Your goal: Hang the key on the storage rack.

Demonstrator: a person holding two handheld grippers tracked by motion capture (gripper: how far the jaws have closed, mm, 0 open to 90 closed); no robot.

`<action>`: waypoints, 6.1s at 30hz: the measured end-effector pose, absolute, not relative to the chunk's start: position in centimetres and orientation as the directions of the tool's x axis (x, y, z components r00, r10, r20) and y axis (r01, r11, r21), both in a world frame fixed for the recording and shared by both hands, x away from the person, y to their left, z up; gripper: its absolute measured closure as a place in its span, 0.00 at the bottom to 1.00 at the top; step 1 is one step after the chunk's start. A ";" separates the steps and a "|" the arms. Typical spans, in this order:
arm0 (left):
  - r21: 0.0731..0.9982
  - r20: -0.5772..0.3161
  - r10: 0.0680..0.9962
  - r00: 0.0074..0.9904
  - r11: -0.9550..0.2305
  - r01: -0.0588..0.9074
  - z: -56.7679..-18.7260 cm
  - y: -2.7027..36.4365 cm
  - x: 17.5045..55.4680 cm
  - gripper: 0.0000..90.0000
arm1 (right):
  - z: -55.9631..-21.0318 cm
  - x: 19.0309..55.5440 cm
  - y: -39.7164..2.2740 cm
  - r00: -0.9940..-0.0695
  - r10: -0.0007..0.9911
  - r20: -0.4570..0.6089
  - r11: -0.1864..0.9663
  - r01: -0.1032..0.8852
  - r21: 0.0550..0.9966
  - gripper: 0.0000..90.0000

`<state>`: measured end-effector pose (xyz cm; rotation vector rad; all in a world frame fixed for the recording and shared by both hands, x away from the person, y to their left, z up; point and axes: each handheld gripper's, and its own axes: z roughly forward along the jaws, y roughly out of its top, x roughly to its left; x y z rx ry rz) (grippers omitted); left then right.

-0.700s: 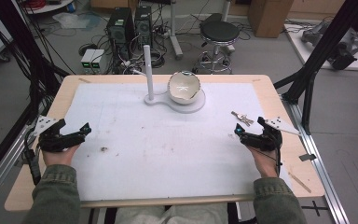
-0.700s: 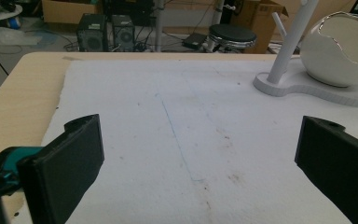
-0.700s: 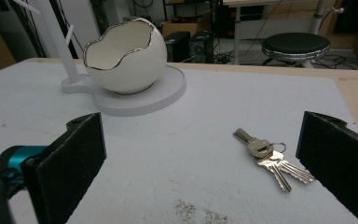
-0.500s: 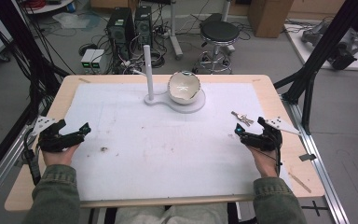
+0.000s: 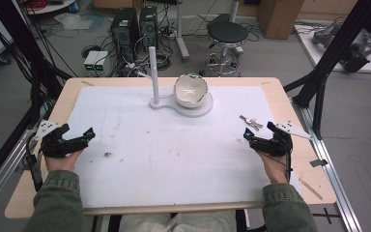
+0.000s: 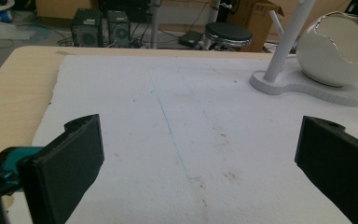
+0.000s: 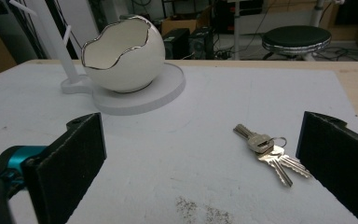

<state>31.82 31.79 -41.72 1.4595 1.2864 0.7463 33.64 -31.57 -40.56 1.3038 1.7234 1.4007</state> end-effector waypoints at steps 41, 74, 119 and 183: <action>0.931 -0.163 0.957 0.240 0.069 0.357 -42.0 31.5 32.0 0.02 | -38.8 39.1 -30.3 -0.457 0.889 0.031 0.215 0.476 0.853 0.01; 0.929 -0.160 0.956 0.247 0.061 0.366 -42.0 31.5 32.1 0.02 | -36.7 46.1 -30.3 -0.499 0.865 -0.049 0.375 0.579 0.724 0.01; 0.921 -0.166 0.954 0.250 0.060 0.385 -42.3 31.6 32.2 0.02 | -41.0 54.3 -28.6 -0.641 0.767 -0.017 0.631 0.750 0.198 0.31; 0.921 -0.212 0.949 0.232 0.115 0.371 -42.1 32.3 31.7 0.02 | -33.9 49.7 -27.6 -0.612 0.791 0.015 0.529 0.696 0.485 0.97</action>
